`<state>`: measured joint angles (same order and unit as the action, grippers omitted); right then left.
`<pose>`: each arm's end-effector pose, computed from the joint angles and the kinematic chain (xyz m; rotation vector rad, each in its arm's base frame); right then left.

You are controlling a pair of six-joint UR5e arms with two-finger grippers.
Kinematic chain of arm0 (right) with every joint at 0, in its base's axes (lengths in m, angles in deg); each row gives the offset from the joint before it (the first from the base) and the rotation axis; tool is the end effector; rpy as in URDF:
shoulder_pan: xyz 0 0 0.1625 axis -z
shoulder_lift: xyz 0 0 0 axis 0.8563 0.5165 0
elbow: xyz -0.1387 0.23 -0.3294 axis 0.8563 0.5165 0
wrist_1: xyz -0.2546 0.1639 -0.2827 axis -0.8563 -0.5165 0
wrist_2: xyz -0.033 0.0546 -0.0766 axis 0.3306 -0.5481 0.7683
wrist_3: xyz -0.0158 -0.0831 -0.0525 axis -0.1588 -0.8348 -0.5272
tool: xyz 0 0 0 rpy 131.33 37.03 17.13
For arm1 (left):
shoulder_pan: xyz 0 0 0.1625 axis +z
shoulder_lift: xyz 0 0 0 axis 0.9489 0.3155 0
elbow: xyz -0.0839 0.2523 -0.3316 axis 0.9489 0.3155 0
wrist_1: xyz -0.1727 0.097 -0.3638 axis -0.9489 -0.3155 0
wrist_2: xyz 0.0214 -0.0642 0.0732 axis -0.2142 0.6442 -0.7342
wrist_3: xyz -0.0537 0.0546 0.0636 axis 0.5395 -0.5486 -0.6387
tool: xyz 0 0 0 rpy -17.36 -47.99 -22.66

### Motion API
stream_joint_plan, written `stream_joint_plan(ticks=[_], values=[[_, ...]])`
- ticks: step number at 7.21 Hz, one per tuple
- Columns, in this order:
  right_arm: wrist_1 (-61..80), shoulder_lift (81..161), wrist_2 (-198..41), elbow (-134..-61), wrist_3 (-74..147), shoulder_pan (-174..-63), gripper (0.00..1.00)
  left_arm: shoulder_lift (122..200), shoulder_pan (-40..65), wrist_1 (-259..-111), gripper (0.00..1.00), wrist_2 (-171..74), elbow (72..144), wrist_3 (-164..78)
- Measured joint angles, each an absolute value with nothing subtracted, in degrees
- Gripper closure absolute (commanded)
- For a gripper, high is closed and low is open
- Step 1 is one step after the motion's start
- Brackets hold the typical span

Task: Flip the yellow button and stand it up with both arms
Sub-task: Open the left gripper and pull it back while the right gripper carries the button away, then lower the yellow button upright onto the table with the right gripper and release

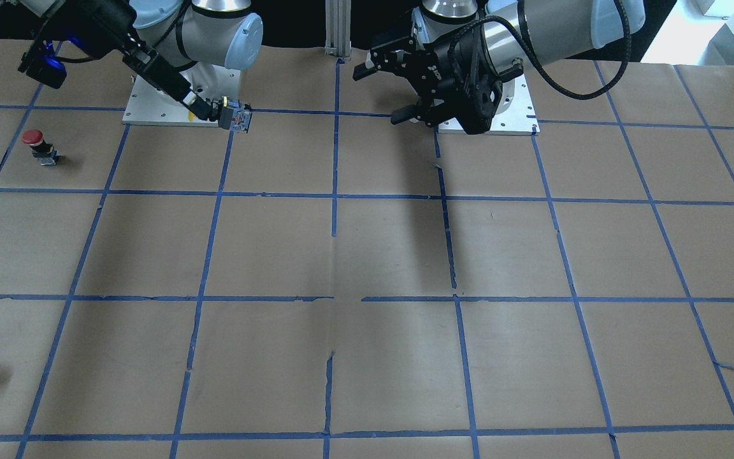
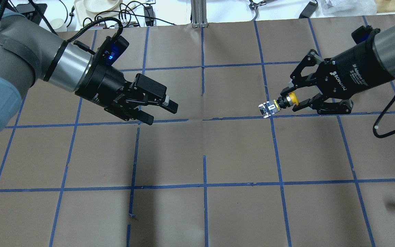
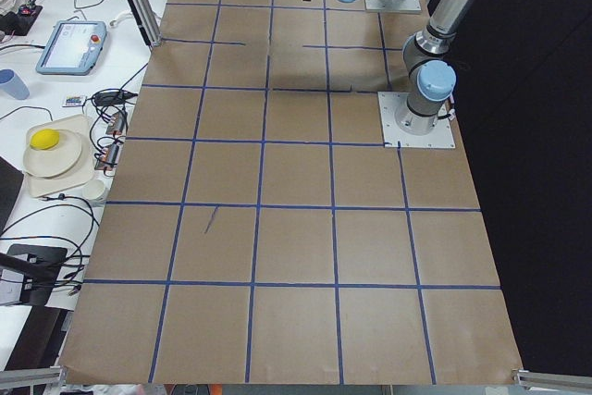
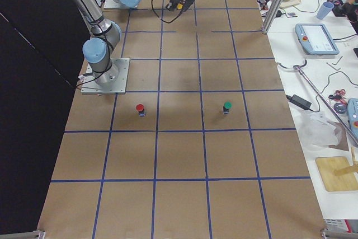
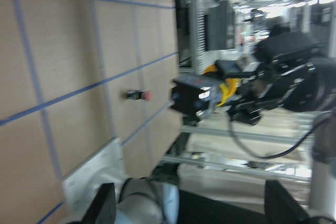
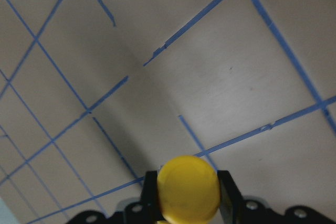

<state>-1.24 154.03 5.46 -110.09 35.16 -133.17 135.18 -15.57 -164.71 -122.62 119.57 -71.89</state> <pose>0.0702 -0.4212 0.4659 0.7333 2.5274 0.1128 -0.1728 -0.4342 0.4412 -0.1575 -2.4566 -0.1356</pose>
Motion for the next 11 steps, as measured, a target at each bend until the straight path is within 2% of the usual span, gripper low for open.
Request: stream_joint_plan(ticks=[1, 4, 7, 11], values=[[-3.54, 151.37, 11.73, -109.85, 23.29, -132.94, 0.73, 136.54, -15.50, -159.68, 0.00, -131.83, 119.09, -68.00], [-13.21, 145.47, 23.37, -109.97, -6.00, -132.00, 0.74, 139.46, -15.94, -151.86, 0.00, -151.45, 115.38, -58.98], [-16.38, 143.79, 25.23, -111.04, -35.80, -123.63, 0.75, 140.23, -16.33, -154.04, 0.00, -159.73, 110.41, -54.49], [-26.93, 143.53, 23.50, -119.00, -72.01, -110.66, 0.74, 142.14, -16.96, -158.03, 0.00, -158.93, 107.35, -55.50]])
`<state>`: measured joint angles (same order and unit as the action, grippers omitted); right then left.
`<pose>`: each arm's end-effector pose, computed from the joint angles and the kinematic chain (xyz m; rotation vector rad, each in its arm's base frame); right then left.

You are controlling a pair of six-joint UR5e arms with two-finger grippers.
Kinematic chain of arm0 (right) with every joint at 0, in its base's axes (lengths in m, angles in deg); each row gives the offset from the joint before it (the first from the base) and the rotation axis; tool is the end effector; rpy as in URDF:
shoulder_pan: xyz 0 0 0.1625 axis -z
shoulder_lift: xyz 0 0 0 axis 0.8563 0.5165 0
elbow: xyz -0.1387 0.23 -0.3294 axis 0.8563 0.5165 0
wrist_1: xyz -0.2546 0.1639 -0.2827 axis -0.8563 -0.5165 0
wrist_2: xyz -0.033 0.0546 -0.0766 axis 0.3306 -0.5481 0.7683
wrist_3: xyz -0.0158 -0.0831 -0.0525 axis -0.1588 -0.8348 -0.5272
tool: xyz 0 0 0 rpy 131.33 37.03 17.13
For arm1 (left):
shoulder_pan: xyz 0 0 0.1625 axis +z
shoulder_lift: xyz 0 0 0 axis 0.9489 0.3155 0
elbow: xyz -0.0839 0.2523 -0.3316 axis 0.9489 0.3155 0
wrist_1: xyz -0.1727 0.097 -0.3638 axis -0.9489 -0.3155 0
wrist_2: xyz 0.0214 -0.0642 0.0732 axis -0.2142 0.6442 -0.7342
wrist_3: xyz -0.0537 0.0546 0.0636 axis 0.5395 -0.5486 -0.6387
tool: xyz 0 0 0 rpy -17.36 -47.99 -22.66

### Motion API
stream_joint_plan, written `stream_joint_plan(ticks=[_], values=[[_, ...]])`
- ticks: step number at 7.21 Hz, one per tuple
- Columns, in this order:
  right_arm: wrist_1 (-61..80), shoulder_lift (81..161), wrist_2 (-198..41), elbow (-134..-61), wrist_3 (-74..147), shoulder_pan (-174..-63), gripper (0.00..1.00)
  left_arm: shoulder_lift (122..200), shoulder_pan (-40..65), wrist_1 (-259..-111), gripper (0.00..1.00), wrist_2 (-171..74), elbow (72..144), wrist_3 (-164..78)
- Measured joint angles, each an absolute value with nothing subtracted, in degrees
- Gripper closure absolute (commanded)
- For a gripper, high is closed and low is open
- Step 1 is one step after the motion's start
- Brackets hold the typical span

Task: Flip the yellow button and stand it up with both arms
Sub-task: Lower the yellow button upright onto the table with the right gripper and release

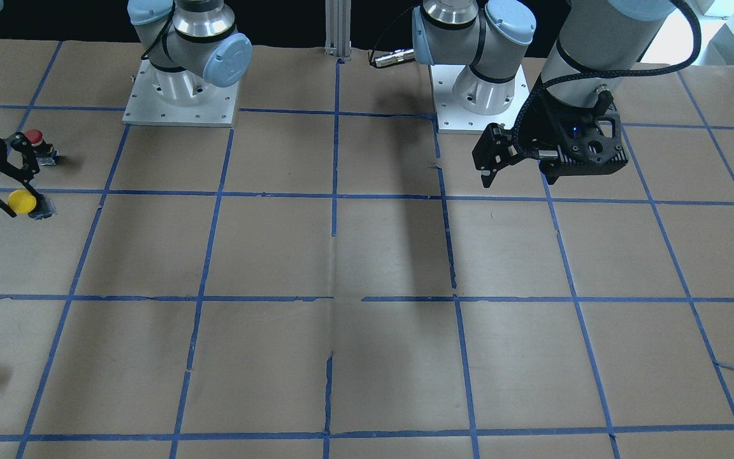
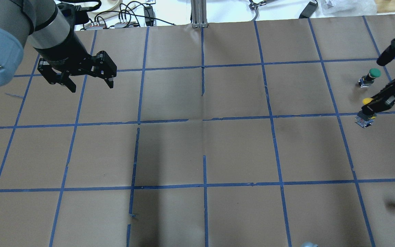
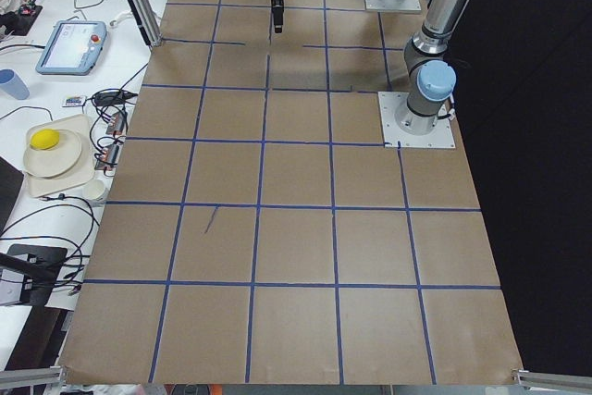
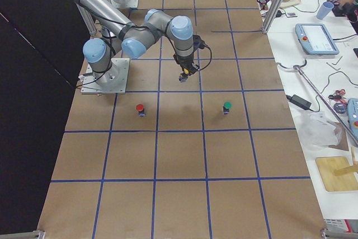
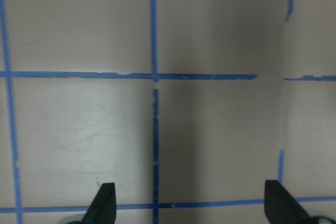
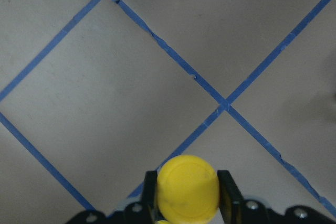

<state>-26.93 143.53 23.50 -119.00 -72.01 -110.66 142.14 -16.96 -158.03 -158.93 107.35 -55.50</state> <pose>-0.1565 -0.4449 0.3472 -1.3859 2.7360 -0.2833 -0.1230 -0.5009 0.4777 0.0951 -3.1181 -0.0078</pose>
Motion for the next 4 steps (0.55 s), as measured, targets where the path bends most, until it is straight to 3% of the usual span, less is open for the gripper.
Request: stream_joint_plan(ticks=[4], values=[[-28.84, 138.07, 16.31, -119.79, -95.40, -102.55, 0.71, 141.69, -17.13, -162.87, 0.00, -158.29, 104.52, -58.04]])
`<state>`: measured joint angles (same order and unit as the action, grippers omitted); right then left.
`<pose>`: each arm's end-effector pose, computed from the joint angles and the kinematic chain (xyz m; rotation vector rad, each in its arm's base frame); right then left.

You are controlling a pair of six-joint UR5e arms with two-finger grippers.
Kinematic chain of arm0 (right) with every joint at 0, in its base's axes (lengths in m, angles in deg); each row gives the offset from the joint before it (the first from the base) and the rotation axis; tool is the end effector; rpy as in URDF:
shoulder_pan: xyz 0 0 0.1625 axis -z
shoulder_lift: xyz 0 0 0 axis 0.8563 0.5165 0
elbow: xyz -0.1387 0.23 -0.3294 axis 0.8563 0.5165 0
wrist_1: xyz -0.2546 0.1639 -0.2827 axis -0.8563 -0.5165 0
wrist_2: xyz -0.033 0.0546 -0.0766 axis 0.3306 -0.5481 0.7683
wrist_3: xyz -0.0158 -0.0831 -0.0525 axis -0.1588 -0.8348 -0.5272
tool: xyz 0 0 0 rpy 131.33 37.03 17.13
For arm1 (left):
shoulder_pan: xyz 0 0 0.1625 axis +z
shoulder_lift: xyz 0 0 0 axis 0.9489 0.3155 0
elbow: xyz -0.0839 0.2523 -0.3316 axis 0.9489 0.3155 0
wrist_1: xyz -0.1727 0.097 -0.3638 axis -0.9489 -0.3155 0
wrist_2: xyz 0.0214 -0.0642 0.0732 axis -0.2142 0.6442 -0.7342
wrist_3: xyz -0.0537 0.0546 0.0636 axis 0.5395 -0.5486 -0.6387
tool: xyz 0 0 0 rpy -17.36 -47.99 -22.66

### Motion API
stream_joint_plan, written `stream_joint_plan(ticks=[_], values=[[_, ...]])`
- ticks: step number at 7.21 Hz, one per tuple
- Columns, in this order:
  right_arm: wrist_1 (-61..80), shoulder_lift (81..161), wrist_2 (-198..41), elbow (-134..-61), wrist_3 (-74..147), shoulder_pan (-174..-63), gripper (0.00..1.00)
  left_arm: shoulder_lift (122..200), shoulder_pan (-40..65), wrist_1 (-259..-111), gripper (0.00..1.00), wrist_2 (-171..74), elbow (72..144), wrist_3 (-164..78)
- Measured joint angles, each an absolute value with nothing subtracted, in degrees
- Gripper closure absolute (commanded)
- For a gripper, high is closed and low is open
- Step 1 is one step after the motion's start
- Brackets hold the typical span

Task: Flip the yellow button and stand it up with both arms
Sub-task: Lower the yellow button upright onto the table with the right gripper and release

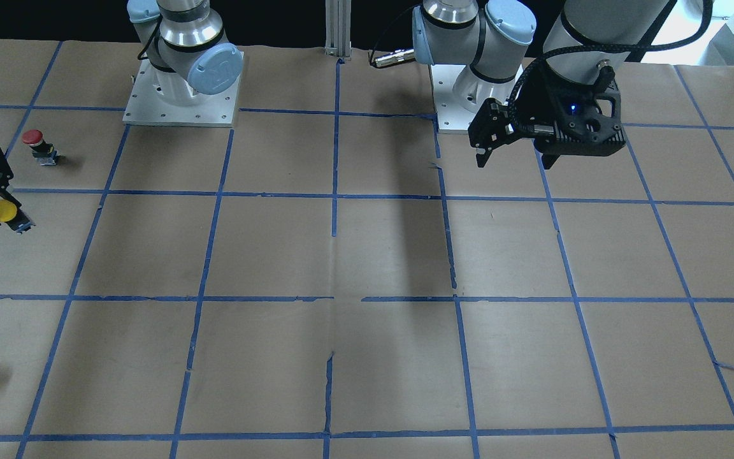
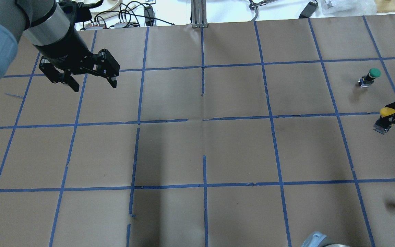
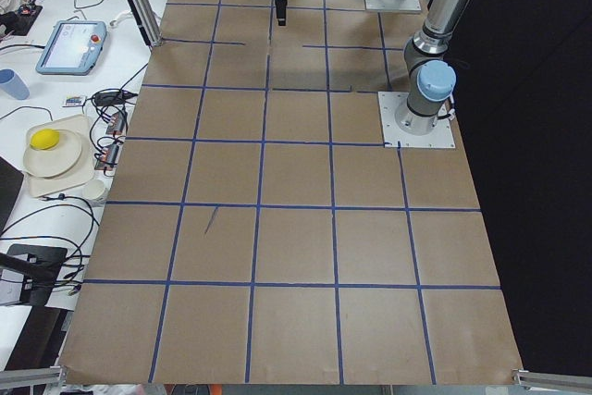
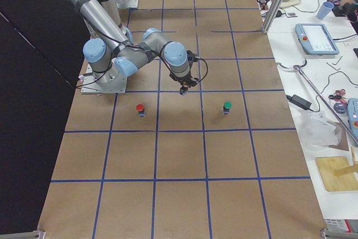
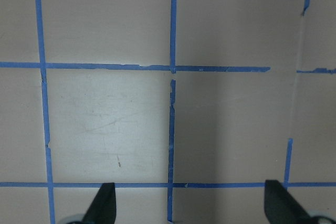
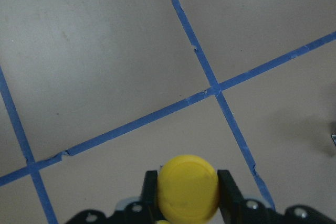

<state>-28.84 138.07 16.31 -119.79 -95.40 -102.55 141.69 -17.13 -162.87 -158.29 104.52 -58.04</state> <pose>-0.2204 -0.4376 0.3041 -1.6877 2.4837 -0.4630 -0.1257 -0.4944 0.4976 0.0220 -3.1074 -0.0491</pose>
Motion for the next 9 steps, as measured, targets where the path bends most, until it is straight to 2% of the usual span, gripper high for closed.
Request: stream_joint_plan(ticks=[3, 7, 8, 9], values=[[-33.87, 131.93, 13.55, -119.70, -105.20, -100.21, 0.66, 140.56, -17.16, -163.12, 0.00, -158.50, 103.81, -57.66], [-33.83, 129.16, 11.92, -119.90, -113.67, -96.36, 0.62, 140.55, -17.09, -162.71, 0.00, -158.59, 103.84, -56.67], [-33.80, 128.22, 11.15, -119.90, -114.29, -96.24, 0.53, 140.17, -17.05, -162.57, 0.00, -158.55, 103.81, -56.35], [-33.77, 127.37, 10.73, -119.86, -114.52, -96.20, 0.35, 140.02, -17.02, -162.37, 0.00, -158.40, 103.76, -56.13]])
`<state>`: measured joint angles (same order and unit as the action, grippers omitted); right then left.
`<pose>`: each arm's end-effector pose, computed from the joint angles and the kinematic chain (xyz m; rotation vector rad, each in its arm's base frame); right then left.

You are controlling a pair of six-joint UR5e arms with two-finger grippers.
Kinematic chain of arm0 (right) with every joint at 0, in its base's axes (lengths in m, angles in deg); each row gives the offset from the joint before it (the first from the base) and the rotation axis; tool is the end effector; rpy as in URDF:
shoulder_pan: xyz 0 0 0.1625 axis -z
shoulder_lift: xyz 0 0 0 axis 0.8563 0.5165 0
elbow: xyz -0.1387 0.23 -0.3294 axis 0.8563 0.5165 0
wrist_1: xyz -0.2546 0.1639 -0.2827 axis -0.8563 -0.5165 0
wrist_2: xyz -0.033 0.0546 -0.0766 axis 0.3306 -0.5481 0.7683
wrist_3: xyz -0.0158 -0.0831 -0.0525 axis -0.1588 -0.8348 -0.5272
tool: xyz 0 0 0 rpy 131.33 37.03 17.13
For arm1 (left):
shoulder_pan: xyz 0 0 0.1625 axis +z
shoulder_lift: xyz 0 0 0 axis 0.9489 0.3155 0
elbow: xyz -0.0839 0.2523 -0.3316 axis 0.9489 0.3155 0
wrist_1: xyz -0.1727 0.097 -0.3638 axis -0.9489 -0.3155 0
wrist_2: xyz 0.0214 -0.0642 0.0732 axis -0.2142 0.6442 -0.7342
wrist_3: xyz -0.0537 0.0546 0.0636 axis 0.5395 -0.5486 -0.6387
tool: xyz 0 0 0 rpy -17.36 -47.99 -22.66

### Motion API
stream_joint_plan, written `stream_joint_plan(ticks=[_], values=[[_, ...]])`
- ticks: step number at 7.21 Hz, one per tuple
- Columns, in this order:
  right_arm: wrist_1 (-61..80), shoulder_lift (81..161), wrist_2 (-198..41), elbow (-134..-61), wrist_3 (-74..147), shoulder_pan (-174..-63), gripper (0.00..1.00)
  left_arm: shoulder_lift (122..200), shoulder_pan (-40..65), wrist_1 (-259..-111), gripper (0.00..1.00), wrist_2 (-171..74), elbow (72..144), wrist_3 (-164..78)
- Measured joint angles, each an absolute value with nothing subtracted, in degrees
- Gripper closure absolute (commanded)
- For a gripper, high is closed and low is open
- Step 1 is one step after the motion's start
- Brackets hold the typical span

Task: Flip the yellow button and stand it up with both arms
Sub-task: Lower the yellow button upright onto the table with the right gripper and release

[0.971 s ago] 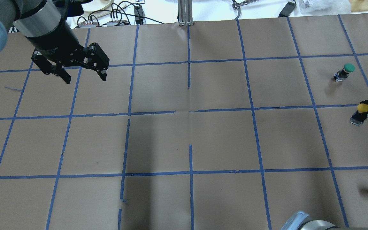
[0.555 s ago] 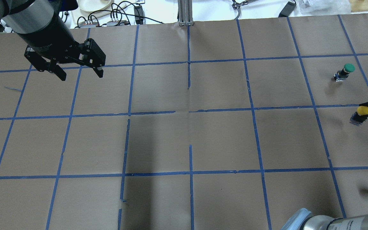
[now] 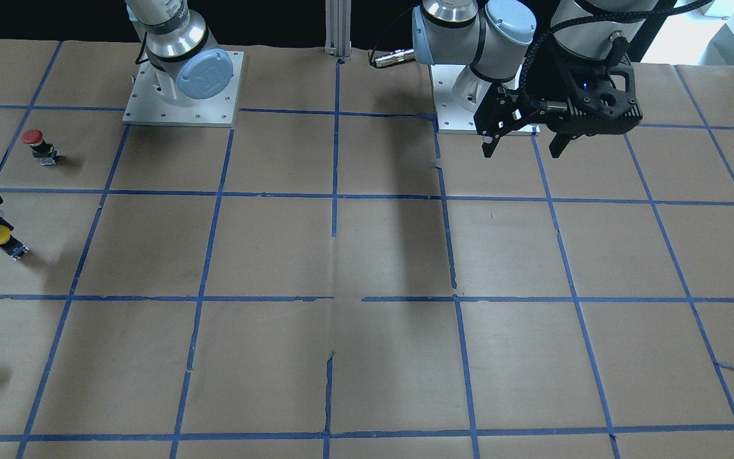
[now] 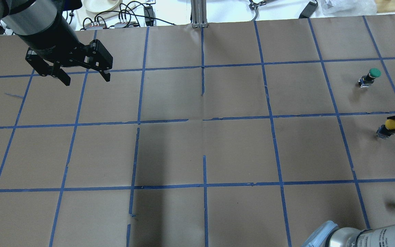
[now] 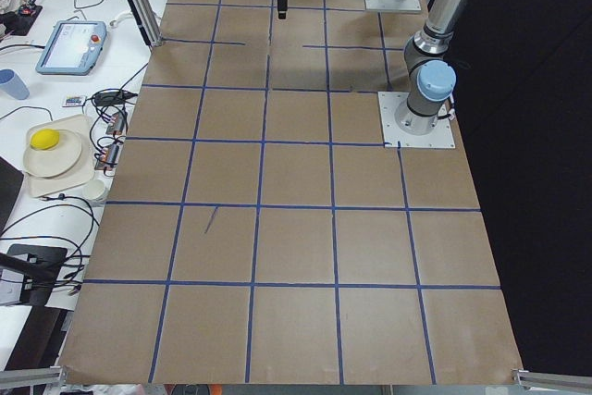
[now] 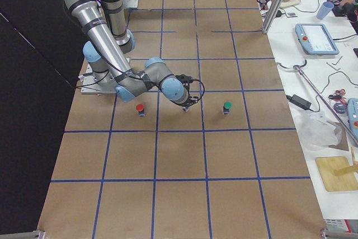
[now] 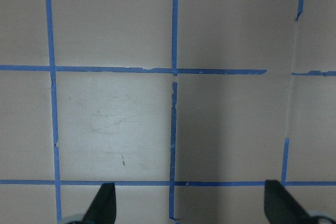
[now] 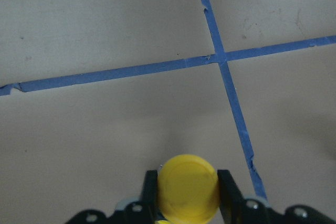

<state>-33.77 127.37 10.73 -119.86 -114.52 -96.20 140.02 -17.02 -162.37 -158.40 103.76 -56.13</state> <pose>-0.2843 -0.4348 0.2257 -1.8900 2.2615 -0.6346 -0.1247 -0.4865 0.5191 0.0756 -3.1092 0.0296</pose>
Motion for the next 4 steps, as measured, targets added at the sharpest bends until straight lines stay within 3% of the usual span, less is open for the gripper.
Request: stream_joint_plan(ticks=[1, 4], values=[[-33.73, 126.81, 10.67, -119.83, -114.59, -96.15, 0.01, 140.09, -17.00, -162.13, 0.00, -158.29, 103.85, -55.94], [-33.53, 127.00, 10.99, -119.69, -112.83, -96.09, 0.01, 140.84, -16.59, -159.96, 0.00, -158.12, 104.31, -55.84]])
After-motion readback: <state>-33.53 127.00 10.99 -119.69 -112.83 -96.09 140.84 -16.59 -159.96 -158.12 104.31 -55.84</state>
